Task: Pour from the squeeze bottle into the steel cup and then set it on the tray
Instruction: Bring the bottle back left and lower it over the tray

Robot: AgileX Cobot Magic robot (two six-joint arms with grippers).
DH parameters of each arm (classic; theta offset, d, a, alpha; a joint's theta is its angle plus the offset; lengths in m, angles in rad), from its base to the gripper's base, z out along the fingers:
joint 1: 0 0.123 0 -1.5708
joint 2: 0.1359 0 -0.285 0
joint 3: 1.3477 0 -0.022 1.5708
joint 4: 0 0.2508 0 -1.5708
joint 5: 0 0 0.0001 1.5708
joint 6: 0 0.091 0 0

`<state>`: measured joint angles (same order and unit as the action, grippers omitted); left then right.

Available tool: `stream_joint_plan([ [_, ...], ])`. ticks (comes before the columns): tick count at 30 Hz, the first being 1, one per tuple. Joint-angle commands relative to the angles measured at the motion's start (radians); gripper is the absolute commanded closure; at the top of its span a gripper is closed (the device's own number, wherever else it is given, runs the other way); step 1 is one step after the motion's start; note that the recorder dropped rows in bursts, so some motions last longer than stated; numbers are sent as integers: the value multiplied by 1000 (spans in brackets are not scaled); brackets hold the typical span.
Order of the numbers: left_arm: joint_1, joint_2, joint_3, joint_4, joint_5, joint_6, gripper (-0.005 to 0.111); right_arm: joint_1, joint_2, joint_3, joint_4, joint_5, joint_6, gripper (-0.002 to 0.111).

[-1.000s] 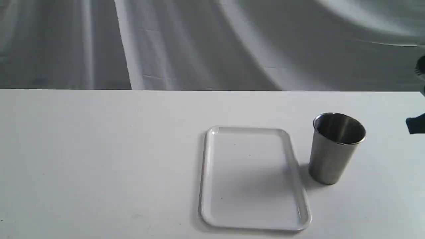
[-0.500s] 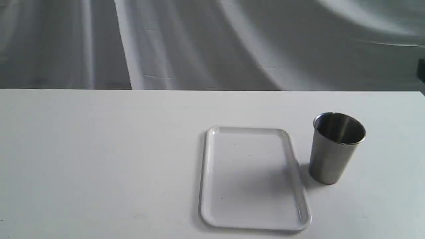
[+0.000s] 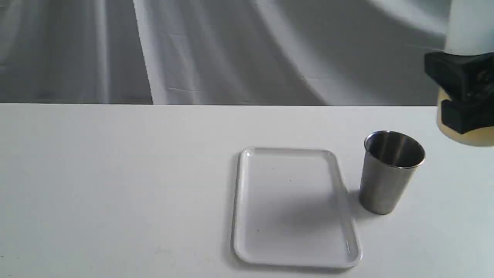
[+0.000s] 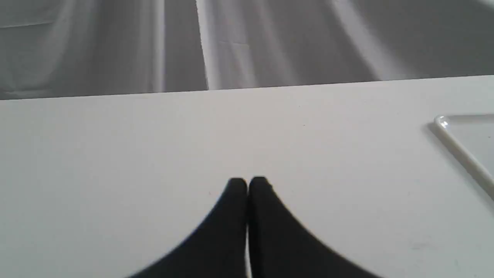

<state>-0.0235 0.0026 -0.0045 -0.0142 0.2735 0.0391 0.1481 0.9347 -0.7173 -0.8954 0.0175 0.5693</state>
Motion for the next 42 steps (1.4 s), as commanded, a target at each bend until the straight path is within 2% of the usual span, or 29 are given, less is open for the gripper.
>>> stream_joint_plan([
  [1, 2, -3, 4, -1, -8, -4, 107, 1, -10, -6, 202, -203, -280, 108],
  [6, 2, -3, 4, -1, -8, -3, 107, 1, -10, -6, 424, -282, -346, 108],
  [11, 2, -3, 4, -1, -8, -3, 107, 1, -4, 46, 673, -385, -494, 108],
  [13, 2, -3, 4, -1, -8, -3, 107, 1, 1, 71, 694, -434, -494, 108],
  [29, 2, -3, 4, -1, -8, -2, 107, 7, 3, 79, 693, -343, -478, 108],
  [35, 2, -3, 4, -1, -8, -2, 107, 97, 25, 79, 693, -345, -468, 108],
  [42, 2, -3, 4, -1, -8, -5, 107, 153, 188, 79, 697, -379, -468, 108],
])
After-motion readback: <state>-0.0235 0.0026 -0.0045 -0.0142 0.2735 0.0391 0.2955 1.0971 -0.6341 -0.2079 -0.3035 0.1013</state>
